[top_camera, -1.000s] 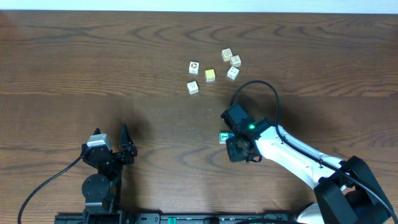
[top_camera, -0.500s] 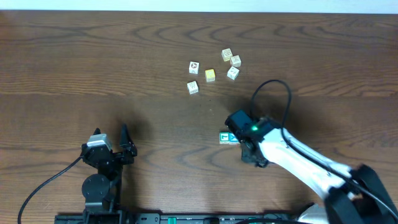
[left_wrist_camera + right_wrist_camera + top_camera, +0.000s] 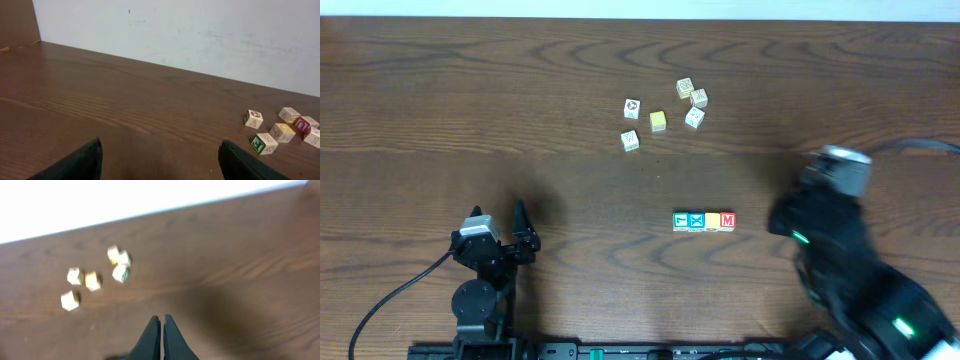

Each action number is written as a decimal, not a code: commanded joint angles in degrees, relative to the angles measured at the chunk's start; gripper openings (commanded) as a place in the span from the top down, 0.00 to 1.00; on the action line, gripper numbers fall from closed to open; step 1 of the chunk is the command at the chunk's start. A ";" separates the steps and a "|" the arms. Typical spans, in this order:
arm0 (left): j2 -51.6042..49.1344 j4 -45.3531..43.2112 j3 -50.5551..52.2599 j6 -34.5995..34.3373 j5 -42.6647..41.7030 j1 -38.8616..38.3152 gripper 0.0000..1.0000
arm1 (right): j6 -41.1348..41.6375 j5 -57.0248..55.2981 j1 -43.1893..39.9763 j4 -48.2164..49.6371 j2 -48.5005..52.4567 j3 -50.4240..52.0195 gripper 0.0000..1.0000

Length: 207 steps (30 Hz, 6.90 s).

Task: Lift 4 blocks

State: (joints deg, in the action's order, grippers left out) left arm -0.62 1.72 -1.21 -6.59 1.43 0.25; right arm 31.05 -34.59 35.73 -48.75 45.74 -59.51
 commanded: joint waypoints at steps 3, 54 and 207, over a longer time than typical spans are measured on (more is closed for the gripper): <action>0.33 1.79 0.94 0.35 1.70 -0.15 0.25 | -8.04 -3.52 -4.02 -6.49 -6.71 -5.18 0.96; -32.28 34.99 -42.49 -6.19 -11.30 -0.17 0.89 | 1.51 5.05 -12.66 -19.67 2.14 -7.26 0.99; -63.76 25.77 -41.38 -1.84 -13.42 1.29 0.92 | -21.31 44.15 -26.51 5.81 53.31 2.99 0.99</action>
State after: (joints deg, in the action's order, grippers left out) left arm -64.25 27.62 -43.27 -7.90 -11.68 1.34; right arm 8.51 7.29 7.60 -42.81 98.26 -56.84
